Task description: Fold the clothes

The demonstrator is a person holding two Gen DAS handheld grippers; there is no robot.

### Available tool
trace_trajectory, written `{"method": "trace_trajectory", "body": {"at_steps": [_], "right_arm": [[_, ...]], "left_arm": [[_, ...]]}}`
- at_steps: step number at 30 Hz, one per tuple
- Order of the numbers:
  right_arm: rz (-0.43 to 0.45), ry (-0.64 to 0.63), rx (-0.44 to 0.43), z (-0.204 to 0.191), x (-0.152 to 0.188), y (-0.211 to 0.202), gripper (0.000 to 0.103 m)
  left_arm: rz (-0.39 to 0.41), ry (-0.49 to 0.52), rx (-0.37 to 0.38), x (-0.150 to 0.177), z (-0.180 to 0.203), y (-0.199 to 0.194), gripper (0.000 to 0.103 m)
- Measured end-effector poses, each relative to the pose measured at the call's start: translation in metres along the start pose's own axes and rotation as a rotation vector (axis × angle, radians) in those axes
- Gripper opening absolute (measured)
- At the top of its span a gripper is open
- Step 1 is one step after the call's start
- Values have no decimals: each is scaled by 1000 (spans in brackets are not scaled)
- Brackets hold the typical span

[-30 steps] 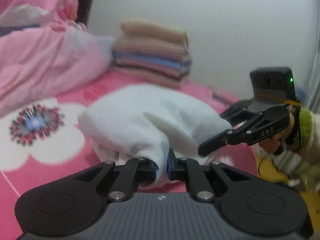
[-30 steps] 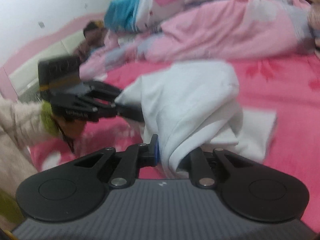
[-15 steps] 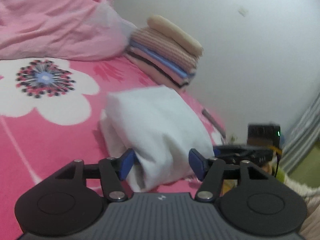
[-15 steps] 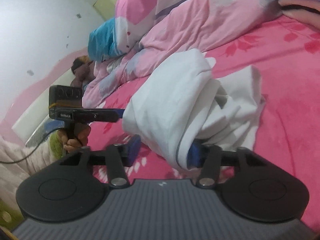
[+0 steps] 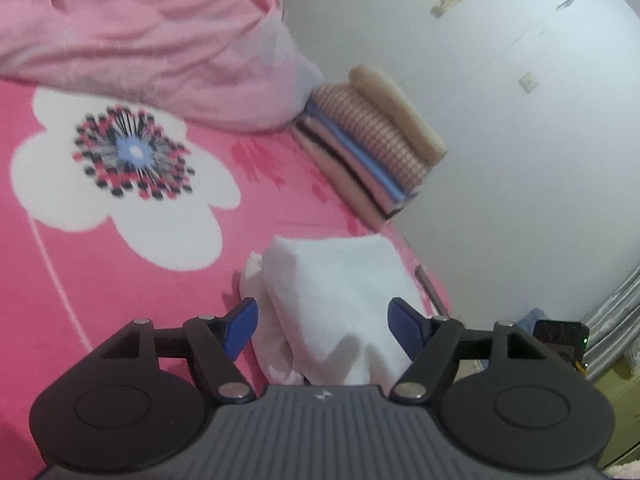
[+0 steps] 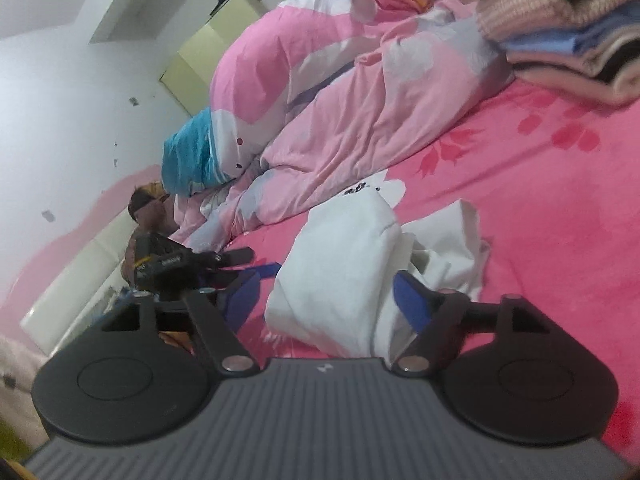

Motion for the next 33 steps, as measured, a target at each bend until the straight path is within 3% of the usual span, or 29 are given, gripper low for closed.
{"method": "trace_trajectory", "body": {"at_steps": [4, 8, 9, 11, 14, 17, 20, 23, 24, 26, 27, 29, 31, 33], "right_arm": [[-19, 5, 39, 8, -7, 37, 76], [-60, 29, 52, 20, -11, 66, 73], [-73, 39, 45, 24, -9, 71, 68], [-82, 48, 30, 28, -4, 75, 30], [-26, 44, 20, 27, 0, 63, 17], [6, 45, 36, 31, 4, 57, 17], [19, 60, 80, 36, 5, 56, 19], [47, 51, 125, 32, 3, 48, 25], [56, 48, 140, 31, 2, 45, 28], [75, 42, 171, 29, 0, 40, 52], [84, 39, 186, 28, -1, 38, 55], [116, 17, 217, 22, -4, 29, 55], [186, -83, 249, 1, -13, 14, 54], [208, -206, 281, -21, -18, 16, 45]], "left_arm": [[-15, 40, -21, -4, 3, 19, 71], [-18, 96, -47, -8, 9, 36, 52], [-15, 122, -53, -8, 13, 38, 50], [0, 174, -59, -9, 22, 39, 49], [24, 248, -64, -11, 37, 41, 49], [9, 299, -86, -9, 43, 49, 52], [-38, 285, -161, -4, 30, 57, 54], [30, 232, -171, -8, 25, 40, 54], [66, 242, -179, -10, 27, 30, 56], [132, 272, -200, -15, 36, 12, 56], [167, 292, -209, -17, 41, 3, 56], [221, 359, -221, -20, 58, -8, 55], [235, 445, -215, -18, 76, -10, 52], [216, 492, -188, -14, 88, -2, 40]]}}
Point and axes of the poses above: each gripper's, at about its wrist camera, not at the fingertips, and y roughly the way its jaws point, z to its right, x to its underside, the point moved 6 cm from there along y, roughly the way its jaws point, and after that the axes turned 4 degrees about y, right-handed, at the moved point
